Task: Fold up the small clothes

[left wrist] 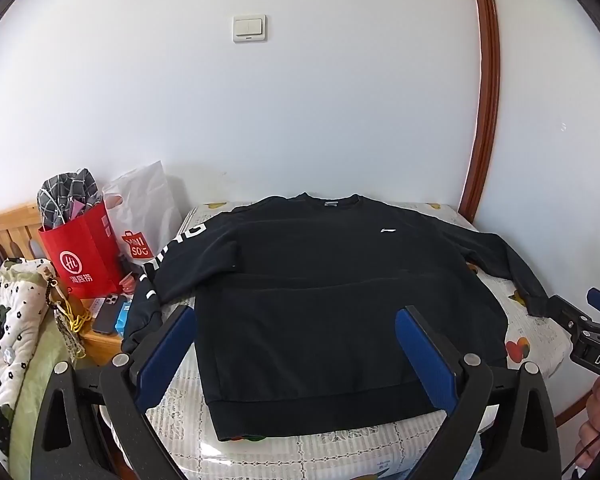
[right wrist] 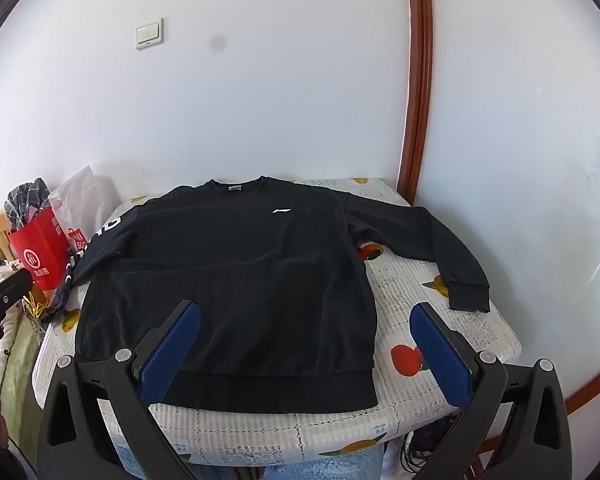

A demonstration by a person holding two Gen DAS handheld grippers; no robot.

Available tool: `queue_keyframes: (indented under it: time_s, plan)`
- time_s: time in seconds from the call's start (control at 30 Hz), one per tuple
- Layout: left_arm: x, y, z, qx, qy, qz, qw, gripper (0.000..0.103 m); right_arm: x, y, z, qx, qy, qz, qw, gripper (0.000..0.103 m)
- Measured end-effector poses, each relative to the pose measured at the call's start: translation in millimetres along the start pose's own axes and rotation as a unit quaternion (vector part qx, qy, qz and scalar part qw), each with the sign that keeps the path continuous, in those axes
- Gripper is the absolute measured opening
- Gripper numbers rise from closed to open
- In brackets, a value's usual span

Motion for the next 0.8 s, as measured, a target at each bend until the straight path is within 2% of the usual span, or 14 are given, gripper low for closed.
queue_keyframes:
  time_s: [0.8]
  plan:
    - [1.6, 5.5, -1.1, -0.002, 0.001, 0.001, 1.0, 0.1, -2.1, 3.4, -0.9, 0.003, 0.001, -0.007, 1.0, 0.103]
Point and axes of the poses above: each gripper's, at about its wrist camera, not at the fingertips, and x roughly the way its jaws point, z to its left, y to its underside, the point moved 10 cm from there along x, roughly the way its jaws point, and after that the axes turned 15 degrees about z, right-handed, at the moved point
